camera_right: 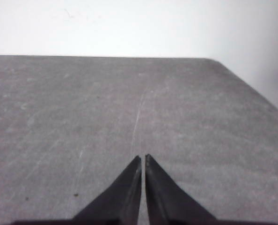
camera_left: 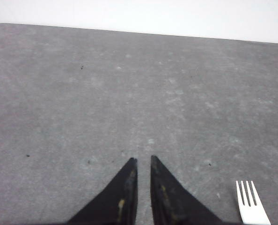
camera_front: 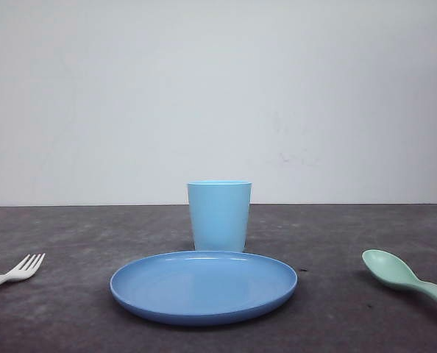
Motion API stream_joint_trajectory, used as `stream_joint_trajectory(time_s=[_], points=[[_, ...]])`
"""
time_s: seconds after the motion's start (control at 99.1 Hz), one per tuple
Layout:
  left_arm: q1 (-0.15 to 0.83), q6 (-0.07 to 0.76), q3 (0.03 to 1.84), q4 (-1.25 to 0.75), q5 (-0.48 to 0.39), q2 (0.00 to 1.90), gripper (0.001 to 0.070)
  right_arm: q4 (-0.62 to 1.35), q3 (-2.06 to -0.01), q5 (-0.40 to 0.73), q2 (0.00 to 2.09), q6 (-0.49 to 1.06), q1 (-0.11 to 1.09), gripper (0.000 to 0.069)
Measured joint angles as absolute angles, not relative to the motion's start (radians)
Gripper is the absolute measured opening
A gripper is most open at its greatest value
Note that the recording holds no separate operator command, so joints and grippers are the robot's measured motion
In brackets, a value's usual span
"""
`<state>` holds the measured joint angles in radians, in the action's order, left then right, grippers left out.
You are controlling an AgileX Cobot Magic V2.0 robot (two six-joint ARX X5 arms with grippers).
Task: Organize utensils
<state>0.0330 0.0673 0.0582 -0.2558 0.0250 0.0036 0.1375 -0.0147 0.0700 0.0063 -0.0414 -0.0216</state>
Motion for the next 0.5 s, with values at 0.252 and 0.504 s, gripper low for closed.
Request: stream_joint_trajectory(time_s=[0.252,0.504], points=[[0.033,0.068,0.051,-0.232,0.025,0.004,0.0026,0.166,-0.015,0.055,0.006,-0.087,-0.022,0.0014],[0.033,0.071,0.051,-0.231,0.025,0.004,0.0026,0.167,-0.015,0.054,0.006,-0.088,-0.022,0.0014]])
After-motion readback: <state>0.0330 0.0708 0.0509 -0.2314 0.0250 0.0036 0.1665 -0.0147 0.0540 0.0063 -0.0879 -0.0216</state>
